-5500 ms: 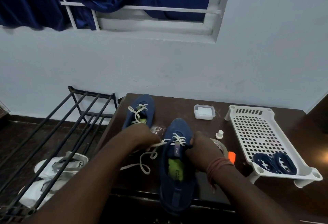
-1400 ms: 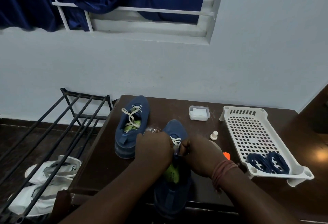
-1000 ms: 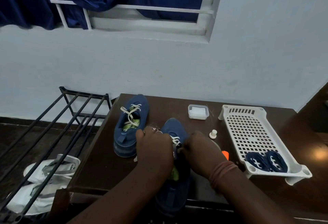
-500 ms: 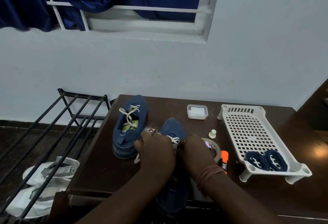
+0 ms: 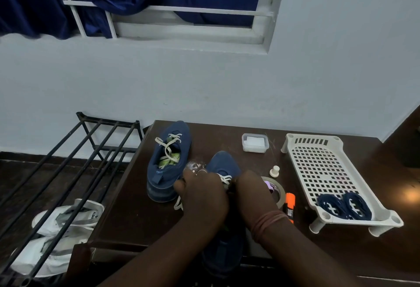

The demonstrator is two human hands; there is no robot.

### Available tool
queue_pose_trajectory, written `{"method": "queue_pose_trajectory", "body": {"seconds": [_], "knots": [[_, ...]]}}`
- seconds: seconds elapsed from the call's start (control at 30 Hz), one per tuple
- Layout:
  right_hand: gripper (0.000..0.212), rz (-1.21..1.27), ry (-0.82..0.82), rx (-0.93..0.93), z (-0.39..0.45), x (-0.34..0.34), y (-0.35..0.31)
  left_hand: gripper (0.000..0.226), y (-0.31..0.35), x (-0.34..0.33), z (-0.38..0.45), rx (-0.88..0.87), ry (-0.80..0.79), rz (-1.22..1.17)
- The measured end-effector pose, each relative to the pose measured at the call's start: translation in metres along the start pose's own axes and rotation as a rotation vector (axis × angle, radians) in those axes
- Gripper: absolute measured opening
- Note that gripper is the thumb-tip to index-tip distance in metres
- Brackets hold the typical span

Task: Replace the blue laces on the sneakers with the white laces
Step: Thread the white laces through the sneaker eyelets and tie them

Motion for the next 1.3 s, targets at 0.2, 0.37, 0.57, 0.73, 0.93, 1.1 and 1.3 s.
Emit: {"method": "queue_pose_trajectory", "body": {"seconds": [0.2, 0.37, 0.57, 0.73, 0.93, 1.1, 1.3], "knots": [[0.033, 0.019, 0.044, 0.007, 0.0, 0.003, 0.001, 0.028, -0.006, -0.009, 0.005, 0.052, -0.067, -0.052], [0.029, 0.052, 0.007, 0.015, 0.002, -0.001, -0.002, 0.035, -0.016, -0.023, 0.009, 0.101, -0.122, -0.128], [0.028, 0.071, -0.031, 0.033, -0.002, 0.002, -0.004, 0.036, -0.016, -0.03, 0.011, 0.134, -0.142, -0.116], [0.021, 0.127, 0.074, 0.079, -0.01, 0.009, -0.012, 0.028, -0.013, -0.019, 0.008, 0.12, -0.153, -0.071], [0.019, 0.352, 0.349, 0.066, -0.003, 0.046, 0.002, 0.035, -0.023, -0.001, 0.017, 0.177, -0.148, -0.301], [0.018, 1.856, 0.24, -0.505, 0.001, 0.055, 0.055, 0.027, -0.04, 0.022, 0.036, 0.217, -0.102, -0.448], [0.024, 0.662, 0.229, -0.272, 0.003, 0.057, 0.078, 0.027, -0.048, 0.02, 0.041, 0.239, -0.19, -0.468]]}}
Point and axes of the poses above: each hand's wrist, its own z-axis towards the middle knuckle, its own x-axis out of the back of the hand, y = z × x, the point moved 9 cm from there along z, towards the middle knuckle, and after that the axes turned 10 degrees about y, right-handed, at the moved point
